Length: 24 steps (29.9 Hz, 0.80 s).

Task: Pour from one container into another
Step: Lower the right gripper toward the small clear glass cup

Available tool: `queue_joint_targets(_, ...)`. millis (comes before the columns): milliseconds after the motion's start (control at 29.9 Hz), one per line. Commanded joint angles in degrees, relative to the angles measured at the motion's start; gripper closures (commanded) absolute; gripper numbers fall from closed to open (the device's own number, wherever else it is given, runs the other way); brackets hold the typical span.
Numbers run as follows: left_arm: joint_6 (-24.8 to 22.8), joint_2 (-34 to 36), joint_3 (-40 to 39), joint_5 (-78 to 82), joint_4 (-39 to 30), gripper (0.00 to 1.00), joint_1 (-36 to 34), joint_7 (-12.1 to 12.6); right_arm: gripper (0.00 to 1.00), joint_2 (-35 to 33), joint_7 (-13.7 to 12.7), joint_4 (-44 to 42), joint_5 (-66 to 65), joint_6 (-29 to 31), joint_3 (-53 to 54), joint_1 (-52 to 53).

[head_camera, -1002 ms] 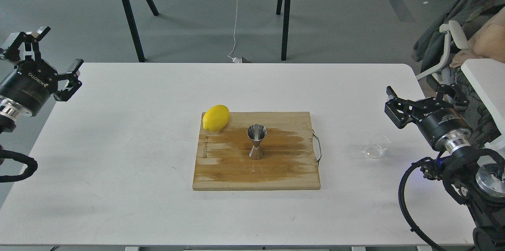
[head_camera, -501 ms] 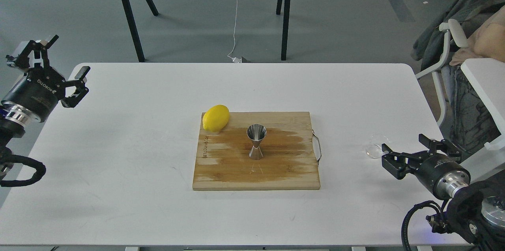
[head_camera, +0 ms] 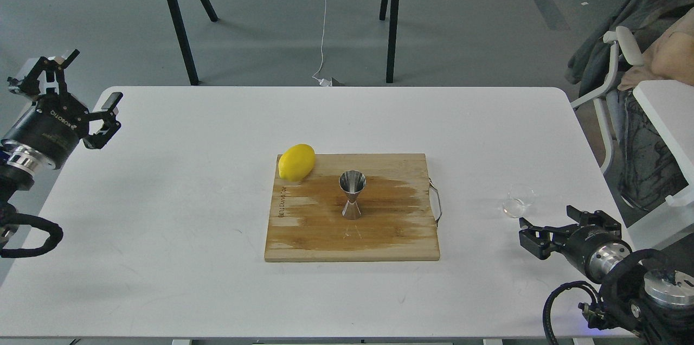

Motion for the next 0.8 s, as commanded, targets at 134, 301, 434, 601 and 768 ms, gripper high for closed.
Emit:
queue_joint_targets(134, 0.0, 0.0, 0.0, 0.0, 0.1, 0.01, 0.0, 0.0, 0.01, 1.7, -0.1, -5.8, 0.0, 0.4, -1.6, 3.5)
queue_joint_targets(301, 0.0, -0.1, 0.1, 0.0, 0.6, 0.01, 0.0, 0.0, 0.01, 1.9, 0.0, -7.0, 0.0, 0.4, -2.4, 5.3)
queue_joint_targets(434, 0.0, -0.8, 0.1, 0.0, 0.8, 0.01, 0.0, 0.0, 0.01, 1.9, 0.0, -7.9, 0.0, 0.4, -2.5, 6.5)
queue_joint_targets(601, 0.0, -1.1, 0.1, 0.1, 0.9, 0.01, 0.1, 0.0, 0.01, 2.0, 0.0, -9.7, -0.1, 0.4, -2.6, 8.1)
queue_joint_targets(768, 0.0, -1.2, 0.1, 0.1, 0.9, 0.01, 0.1, 0.0, 0.01, 2.7, 0.0, -11.2, -0.1, 0.4, -3.6, 9.3)
